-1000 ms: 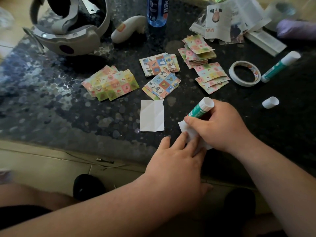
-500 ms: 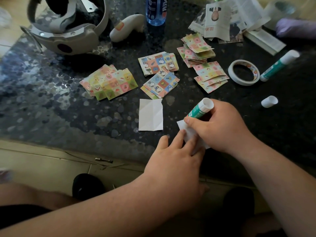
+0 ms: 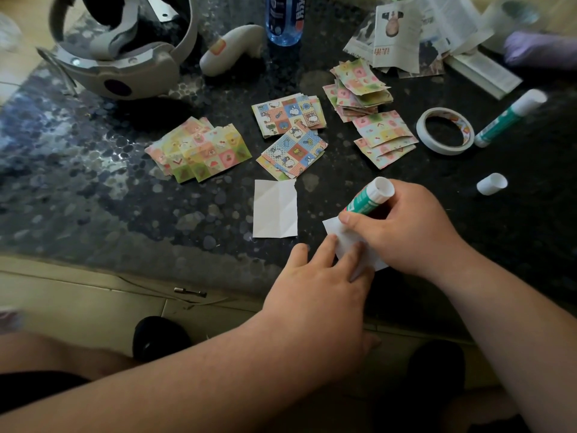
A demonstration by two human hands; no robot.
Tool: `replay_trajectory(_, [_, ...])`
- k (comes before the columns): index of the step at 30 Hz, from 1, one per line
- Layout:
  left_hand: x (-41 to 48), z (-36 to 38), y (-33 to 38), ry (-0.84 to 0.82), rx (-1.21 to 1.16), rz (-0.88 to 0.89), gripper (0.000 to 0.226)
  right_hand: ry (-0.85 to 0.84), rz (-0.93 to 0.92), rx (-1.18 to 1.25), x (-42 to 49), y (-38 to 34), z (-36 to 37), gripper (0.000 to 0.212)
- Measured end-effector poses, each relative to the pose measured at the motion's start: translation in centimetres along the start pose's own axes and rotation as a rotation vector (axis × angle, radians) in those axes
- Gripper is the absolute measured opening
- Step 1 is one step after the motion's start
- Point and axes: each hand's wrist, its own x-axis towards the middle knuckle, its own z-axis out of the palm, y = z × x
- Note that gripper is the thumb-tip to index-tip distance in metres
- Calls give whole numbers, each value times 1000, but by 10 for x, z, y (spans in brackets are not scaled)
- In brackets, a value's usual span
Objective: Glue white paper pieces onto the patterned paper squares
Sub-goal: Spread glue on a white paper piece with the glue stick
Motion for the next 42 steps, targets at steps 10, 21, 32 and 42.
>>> replay_trajectory(10, [1,1,0,5,9,-1,84,37,29,-32,1,4,-4,21])
replay_trajectory(21, [1,2,1,7,17,0,84,95,45,-41,2,7,-7,21])
replay_trajectory(32, [0,3,0,55,19,3,84,106,104,167,7,10,-19,16])
replay_trajectory(42, [2,4,0,166,29,-32,85,132,74,415,5,23,-38,12])
